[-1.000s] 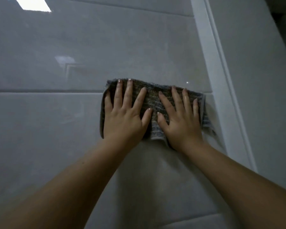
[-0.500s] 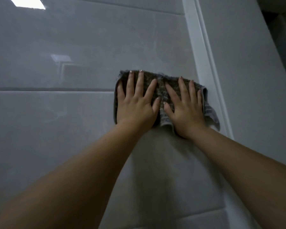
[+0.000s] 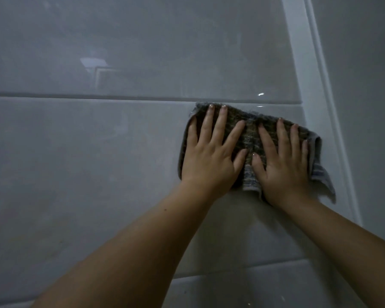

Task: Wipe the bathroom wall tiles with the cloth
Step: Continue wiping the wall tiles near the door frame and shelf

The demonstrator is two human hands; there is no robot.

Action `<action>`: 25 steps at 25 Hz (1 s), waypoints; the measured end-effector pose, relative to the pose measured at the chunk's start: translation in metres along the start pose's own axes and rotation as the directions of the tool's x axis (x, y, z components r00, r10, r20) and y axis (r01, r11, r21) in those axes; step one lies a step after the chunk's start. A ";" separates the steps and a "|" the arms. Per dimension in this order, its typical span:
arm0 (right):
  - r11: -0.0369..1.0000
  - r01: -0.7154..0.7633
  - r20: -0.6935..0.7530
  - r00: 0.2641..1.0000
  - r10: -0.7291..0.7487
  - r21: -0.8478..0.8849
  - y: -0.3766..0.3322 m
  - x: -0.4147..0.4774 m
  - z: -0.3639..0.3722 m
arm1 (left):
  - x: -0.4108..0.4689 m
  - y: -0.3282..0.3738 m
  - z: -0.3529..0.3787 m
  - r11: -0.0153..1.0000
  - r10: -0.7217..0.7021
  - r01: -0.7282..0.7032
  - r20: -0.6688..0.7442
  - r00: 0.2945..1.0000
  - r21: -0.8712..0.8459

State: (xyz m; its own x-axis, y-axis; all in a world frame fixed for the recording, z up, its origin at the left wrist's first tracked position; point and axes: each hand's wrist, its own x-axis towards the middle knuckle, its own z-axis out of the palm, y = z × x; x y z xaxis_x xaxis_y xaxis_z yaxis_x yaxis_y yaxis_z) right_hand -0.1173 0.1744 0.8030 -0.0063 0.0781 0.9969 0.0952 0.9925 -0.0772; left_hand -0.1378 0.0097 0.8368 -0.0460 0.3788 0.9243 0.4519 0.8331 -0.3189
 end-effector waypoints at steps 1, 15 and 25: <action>1.000 -0.006 0.004 1.000 0.006 0.001 -0.008 -0.002 0.001 | -0.005 -0.008 -0.001 1.000 -0.003 0.003 -0.011 1.000 0.001; 0.986 0.159 -0.025 0.987 -0.158 0.051 -0.200 -0.035 0.012 | -0.112 -0.195 -0.049 0.993 -0.075 0.081 -0.072 0.995 0.087; 0.965 0.252 -0.032 0.968 -0.251 0.071 -0.304 -0.071 0.017 | -0.192 -0.278 -0.070 0.980 -0.139 0.149 -0.083 0.987 0.131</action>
State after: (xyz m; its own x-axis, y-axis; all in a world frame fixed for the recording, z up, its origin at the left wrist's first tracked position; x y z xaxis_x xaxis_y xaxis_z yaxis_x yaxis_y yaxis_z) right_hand -0.1625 -0.1316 0.7552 0.0022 -0.1761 0.9844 0.0196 0.9842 0.1760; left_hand -0.1919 -0.3232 0.7626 -0.0347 0.2245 0.9739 0.3189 0.9260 -0.2021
